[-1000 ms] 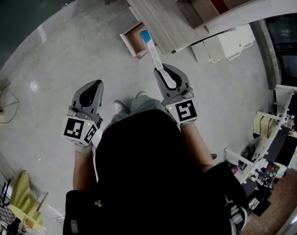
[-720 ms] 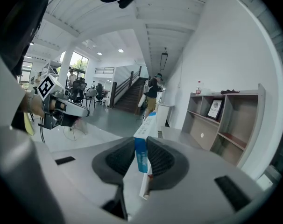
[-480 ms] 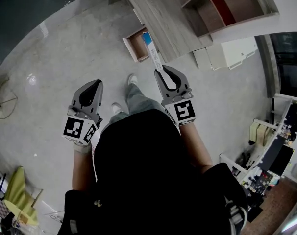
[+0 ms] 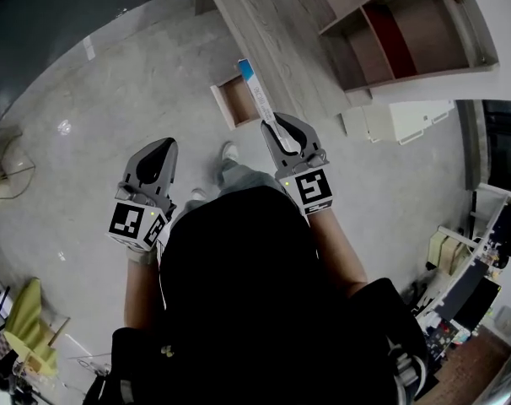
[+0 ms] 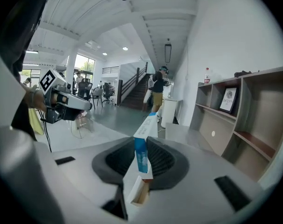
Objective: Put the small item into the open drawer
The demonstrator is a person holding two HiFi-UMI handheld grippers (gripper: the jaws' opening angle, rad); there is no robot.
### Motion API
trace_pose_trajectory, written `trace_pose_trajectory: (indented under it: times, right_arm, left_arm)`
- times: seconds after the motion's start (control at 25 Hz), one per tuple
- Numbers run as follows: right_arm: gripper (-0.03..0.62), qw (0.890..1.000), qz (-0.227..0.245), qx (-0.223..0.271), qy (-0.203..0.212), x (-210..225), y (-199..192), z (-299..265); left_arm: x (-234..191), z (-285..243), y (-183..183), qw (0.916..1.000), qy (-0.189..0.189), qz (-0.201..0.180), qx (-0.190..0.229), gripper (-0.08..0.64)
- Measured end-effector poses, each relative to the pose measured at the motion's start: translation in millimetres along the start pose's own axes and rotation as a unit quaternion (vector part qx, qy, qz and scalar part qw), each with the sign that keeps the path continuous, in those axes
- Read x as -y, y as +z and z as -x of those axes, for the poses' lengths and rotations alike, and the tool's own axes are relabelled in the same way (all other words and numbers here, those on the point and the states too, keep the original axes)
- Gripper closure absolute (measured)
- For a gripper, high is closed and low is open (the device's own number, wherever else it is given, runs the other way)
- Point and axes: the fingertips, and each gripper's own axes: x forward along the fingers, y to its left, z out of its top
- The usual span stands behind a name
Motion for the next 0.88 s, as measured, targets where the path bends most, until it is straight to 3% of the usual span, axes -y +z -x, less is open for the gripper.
trace_pose_trajectory:
  times: [0.56, 0.72, 0.88]
  right_arm:
    - [0.502, 0.995, -0.012, -0.049, 0.086, 45, -36, -73]
    - [0.502, 0.992, -0.015, -0.075, 0.1, 43, -51, -86]
    - [0.502, 0.989, -0.019, -0.1, 0.107, 38, -65, -97]
  left_arm:
    - [-24, -60, 11, 0.9976, 0.065, 0.006, -0.023, 0.557]
    - [-29, -65, 14, 0.9976, 0.066, -0.002, -0.019, 0.557]
    - [-33, -70, 16, 0.9972, 0.068, 0.018, -0.024, 0.557]
